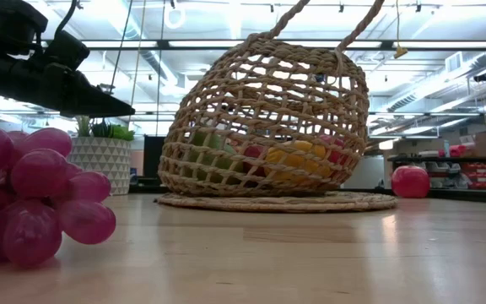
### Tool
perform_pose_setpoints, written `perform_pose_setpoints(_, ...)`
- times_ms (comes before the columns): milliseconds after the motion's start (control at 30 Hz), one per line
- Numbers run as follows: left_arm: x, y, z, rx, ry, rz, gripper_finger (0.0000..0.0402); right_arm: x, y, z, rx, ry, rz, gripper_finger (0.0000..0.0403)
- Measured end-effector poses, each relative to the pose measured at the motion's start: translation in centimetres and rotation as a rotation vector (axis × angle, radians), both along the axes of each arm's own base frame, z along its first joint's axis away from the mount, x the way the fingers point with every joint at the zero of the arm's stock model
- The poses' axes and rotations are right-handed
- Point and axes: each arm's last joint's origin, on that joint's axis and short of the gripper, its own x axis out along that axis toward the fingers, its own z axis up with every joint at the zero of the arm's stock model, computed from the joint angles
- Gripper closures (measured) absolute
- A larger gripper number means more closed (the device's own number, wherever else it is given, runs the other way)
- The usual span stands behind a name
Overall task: Build produce basket
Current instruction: Put the red pomegranate into the brown basket
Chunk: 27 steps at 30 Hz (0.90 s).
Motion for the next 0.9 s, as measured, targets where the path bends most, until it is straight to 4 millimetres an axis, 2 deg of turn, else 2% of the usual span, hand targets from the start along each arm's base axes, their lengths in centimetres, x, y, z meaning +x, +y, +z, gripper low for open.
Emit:
perform_pose_setpoints(167, 0.0, 0.0, 0.0, 0.000, 0.000, 0.000, 0.0011, 0.1, -0.7, -1.4, 0.199, -0.112, 0.054, 0.0038)
perform_pose_setpoints(367, 0.0, 0.0, 0.0, 0.000, 0.000, 0.000, 0.0011, -0.1, -2.5, -3.0, 0.479, -0.189, 0.070, 0.0038)
perform_pose_setpoints(633, 0.0, 0.0, 0.0, 0.000, 0.000, 0.000, 0.0011, -0.1, -5.2, -4.7, 0.808, -0.188, 0.057, 0.0038)
perform_pose_setpoints(767, 0.0, 0.0, 0.0, 0.000, 0.000, 0.000, 0.0011, 1.0, -5.9, -5.7, 0.865, -0.147, 0.055, 0.0038)
perform_pose_setpoints(900, 0.0, 0.0, 0.0, 0.000, 0.000, 0.000, 0.0011, 3.1, -6.2, -7.5, 0.895, -0.056, 0.053, 0.0038)
